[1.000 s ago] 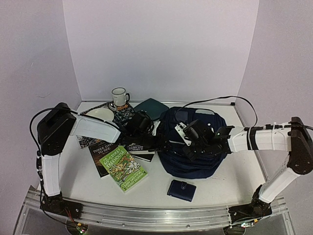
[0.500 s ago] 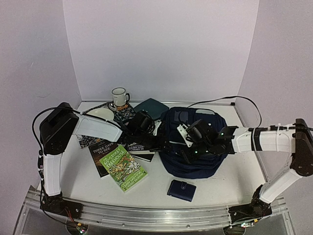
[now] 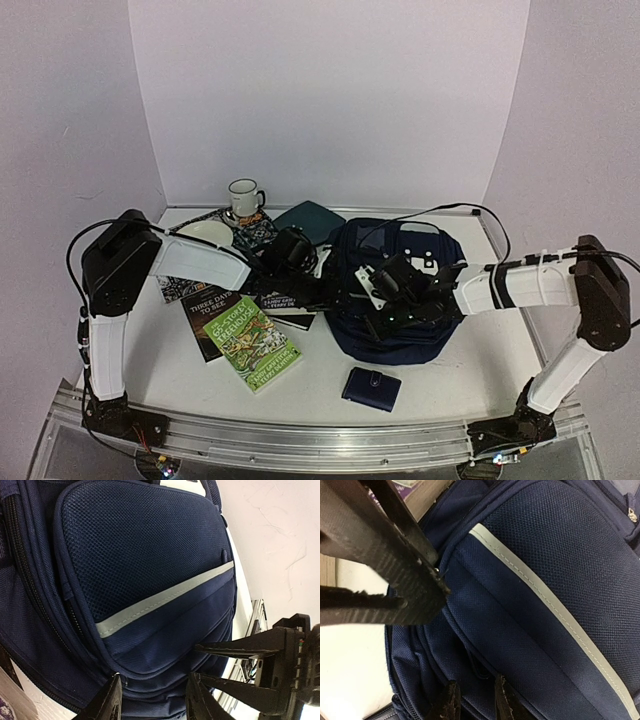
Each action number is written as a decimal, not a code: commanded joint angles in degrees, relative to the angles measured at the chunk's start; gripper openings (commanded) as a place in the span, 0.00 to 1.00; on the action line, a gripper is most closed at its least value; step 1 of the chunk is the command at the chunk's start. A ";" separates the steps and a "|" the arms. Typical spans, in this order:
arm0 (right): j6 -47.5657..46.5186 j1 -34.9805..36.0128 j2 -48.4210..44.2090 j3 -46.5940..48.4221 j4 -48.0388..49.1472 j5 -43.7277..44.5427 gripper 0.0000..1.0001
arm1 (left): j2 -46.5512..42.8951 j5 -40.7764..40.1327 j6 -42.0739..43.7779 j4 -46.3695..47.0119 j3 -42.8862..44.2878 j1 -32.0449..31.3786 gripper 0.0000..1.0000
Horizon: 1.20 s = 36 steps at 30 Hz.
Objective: Pack the student bag
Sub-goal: Adjust the student bag at the center of the board.
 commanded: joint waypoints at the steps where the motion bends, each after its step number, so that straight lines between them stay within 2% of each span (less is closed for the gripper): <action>1: -0.56 -0.13 0.70 0.50 -0.59 6.00 0.26 | -0.08 -0.27 -0.06 1.03 1.63 -0.13 0.47; 9: -12.25 -0.20 -0.66 1.82 -1.61 15.31 0.40 | -2.33 -3.74 2.35 -0.93 1.39 1.69 0.52; 17: -21.24 -0.55 1.00 4.03 -2.89 23.85 0.44 | -0.92 -3.99 4.29 -2.65 4.50 2.27 0.53; 22: -24.95 -2.32 2.90 5.54 -3.25 21.43 0.45 | 0.20 -3.82 5.50 -4.75 6.45 2.38 0.53; 29: -29.34 -2.80 1.24 4.51 -6.82 8.02 0.51 | 0.77 -4.07 6.53 -6.61 7.95 2.84 0.53; 33: -31.66 -3.66 2.61 4.73 -8.23 10.23 0.52 | 0.71 -4.00 6.83 -7.08 8.28 3.06 0.53; 36: -33.15 -4.96 4.59 5.60 -8.09 13.86 0.48 | 0.70 -3.99 6.97 -7.28 8.47 3.06 0.53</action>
